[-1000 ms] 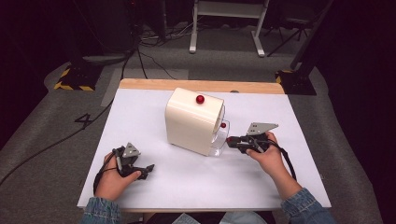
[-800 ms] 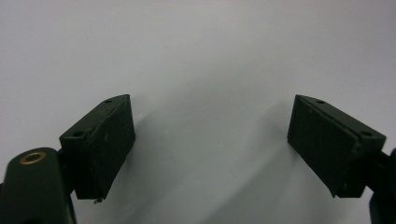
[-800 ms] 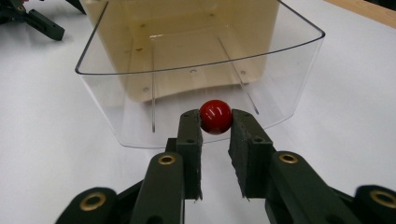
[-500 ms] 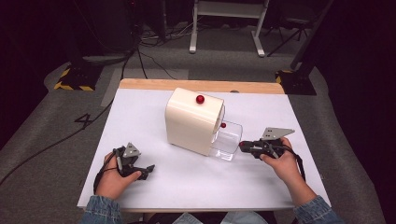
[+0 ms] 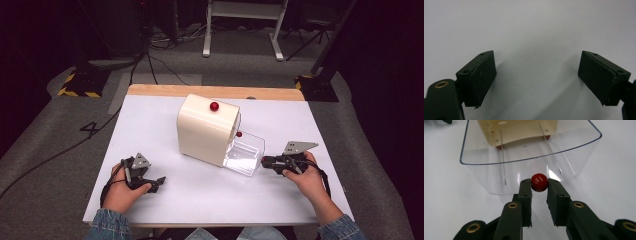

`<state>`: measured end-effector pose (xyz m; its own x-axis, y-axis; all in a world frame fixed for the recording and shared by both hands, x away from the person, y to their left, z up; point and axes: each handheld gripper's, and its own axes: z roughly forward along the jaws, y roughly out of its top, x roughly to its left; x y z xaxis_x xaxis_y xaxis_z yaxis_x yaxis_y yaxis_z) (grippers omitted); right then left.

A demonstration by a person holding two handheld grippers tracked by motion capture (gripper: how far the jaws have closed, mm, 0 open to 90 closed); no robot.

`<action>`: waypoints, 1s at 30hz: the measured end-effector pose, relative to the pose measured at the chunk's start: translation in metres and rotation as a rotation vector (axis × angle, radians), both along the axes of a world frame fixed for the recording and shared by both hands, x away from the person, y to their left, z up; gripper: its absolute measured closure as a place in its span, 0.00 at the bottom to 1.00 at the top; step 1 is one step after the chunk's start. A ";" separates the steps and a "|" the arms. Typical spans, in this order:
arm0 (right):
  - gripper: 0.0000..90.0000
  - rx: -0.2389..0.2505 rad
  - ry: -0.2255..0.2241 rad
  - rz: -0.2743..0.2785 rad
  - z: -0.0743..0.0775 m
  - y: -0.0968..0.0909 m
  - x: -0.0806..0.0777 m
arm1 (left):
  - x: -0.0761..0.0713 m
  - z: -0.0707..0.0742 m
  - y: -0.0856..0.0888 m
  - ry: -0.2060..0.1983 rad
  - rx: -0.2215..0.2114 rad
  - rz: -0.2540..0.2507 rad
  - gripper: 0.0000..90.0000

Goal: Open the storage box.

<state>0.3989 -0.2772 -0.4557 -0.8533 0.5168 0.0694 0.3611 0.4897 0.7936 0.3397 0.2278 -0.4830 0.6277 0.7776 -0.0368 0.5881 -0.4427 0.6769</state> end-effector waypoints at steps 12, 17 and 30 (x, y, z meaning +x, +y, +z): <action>0.65 -0.074 0.025 -0.030 -0.010 -0.006 -0.001 | 0.000 0.000 0.000 -0.001 0.000 -0.001 0.17; 0.59 -0.050 0.006 -0.054 -0.001 -0.014 -0.006 | 0.000 0.000 0.000 0.005 -0.005 0.001 0.17; 0.55 0.008 -0.053 -0.054 0.034 -0.011 -0.007 | 0.000 0.000 0.000 -0.003 0.001 -0.001 0.17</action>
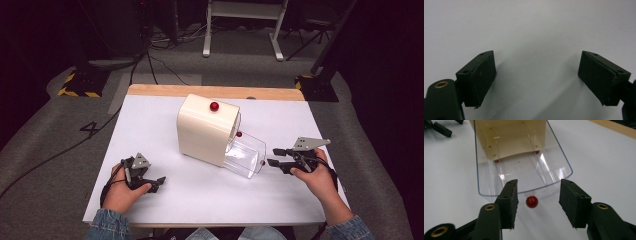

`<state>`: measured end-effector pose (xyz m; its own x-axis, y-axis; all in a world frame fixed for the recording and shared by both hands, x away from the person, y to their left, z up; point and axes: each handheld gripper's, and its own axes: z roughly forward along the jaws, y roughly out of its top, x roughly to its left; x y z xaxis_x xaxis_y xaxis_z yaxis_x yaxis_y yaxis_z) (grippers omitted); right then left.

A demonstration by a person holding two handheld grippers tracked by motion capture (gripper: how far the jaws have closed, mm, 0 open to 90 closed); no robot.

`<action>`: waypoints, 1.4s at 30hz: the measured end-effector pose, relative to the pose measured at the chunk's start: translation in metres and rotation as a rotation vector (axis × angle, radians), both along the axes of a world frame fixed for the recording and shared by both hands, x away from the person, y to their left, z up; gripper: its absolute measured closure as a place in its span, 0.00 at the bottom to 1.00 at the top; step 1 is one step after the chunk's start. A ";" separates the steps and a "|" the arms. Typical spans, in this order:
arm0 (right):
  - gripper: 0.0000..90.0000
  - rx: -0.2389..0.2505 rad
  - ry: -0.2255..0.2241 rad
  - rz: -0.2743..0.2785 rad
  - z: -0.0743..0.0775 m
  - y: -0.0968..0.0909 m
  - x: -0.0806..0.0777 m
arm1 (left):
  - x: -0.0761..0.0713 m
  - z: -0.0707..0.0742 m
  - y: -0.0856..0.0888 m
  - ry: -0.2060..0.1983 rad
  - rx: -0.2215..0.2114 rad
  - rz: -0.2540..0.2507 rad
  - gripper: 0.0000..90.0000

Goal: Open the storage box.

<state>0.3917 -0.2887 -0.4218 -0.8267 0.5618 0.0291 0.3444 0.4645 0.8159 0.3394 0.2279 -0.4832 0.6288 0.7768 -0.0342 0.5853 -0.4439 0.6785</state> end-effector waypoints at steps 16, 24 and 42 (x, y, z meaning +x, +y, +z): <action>0.53 0.073 -0.057 0.059 0.038 0.044 0.018 | -0.001 0.000 0.000 0.000 0.003 0.002 0.17; 0.55 0.088 -0.069 0.091 0.046 0.070 0.028 | 0.000 0.000 0.000 -0.002 0.005 0.000 0.17; 0.82 0.066 -0.094 0.148 0.042 0.092 0.042 | -0.001 0.000 0.000 -0.003 0.005 0.002 0.17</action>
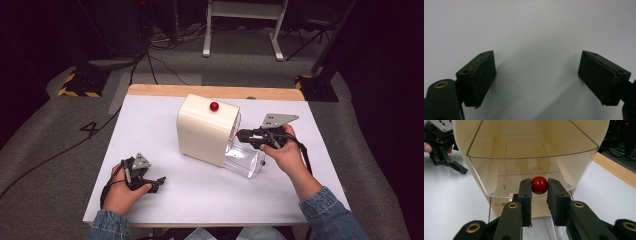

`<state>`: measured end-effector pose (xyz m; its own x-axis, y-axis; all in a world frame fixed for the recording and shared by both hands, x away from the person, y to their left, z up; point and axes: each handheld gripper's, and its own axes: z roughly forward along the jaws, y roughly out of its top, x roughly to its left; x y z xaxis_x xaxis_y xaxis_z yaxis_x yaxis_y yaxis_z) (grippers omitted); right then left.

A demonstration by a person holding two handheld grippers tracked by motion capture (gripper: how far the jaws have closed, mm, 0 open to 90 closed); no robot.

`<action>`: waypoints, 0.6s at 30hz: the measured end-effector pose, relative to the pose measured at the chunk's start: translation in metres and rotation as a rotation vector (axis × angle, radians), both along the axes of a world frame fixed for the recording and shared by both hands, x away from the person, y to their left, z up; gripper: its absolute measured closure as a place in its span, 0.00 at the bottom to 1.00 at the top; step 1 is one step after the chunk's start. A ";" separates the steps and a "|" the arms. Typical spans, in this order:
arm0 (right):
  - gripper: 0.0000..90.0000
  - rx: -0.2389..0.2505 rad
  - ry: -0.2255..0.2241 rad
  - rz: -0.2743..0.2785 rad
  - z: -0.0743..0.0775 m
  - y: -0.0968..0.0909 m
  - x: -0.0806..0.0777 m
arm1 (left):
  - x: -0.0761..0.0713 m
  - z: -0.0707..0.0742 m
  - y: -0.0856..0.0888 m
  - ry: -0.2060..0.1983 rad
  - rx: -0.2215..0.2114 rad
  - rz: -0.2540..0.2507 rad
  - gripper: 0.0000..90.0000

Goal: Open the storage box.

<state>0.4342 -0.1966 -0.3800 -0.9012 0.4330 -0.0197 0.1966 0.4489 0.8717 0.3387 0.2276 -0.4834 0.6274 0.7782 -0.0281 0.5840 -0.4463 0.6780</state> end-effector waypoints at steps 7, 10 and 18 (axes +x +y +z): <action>0.82 0.011 0.007 0.000 -0.001 -0.002 0.001 | 0.000 0.000 0.000 0.003 -0.003 0.000 0.17; 0.82 0.006 0.004 -0.002 0.001 -0.006 -0.002 | 0.001 0.000 0.000 0.004 -0.006 -0.002 0.17; 0.82 0.003 0.002 -0.025 0.004 -0.022 -0.010 | 0.001 0.000 0.000 0.001 -0.002 -0.001 0.17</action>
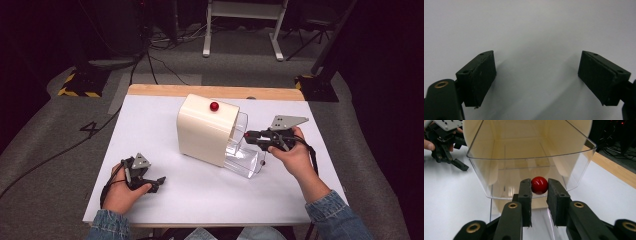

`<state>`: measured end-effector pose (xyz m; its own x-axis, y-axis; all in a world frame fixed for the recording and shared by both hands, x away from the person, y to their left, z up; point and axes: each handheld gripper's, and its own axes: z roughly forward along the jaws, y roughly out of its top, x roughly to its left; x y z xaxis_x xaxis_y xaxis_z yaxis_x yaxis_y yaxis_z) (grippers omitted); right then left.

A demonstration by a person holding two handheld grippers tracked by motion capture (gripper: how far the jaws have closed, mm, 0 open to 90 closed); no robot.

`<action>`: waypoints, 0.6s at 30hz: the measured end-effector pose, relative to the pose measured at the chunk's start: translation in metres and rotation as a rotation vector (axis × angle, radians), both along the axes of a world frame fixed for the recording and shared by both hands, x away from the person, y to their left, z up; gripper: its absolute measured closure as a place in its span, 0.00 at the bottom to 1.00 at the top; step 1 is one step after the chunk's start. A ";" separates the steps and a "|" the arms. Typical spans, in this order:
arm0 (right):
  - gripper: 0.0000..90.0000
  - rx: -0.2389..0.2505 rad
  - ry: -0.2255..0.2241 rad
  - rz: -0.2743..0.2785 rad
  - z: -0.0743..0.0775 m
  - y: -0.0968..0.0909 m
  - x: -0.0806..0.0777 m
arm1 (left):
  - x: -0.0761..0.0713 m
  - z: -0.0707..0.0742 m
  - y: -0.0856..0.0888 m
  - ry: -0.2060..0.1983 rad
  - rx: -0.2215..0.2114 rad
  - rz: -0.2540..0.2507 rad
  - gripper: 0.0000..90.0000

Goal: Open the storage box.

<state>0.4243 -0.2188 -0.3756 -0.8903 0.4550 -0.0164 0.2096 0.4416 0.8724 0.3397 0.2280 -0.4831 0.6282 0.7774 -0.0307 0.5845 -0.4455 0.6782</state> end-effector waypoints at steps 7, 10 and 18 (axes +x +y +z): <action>0.82 0.007 -0.004 -0.019 0.002 -0.024 -0.012 | 0.000 0.000 0.000 0.000 0.000 0.000 0.17; 0.82 0.011 -0.001 -0.025 0.002 -0.028 -0.014 | 0.000 0.000 0.000 0.000 0.000 0.000 0.17; 0.92 0.028 0.009 -0.049 -0.001 -0.048 -0.021 | 0.000 0.000 0.000 -0.001 0.000 0.000 0.17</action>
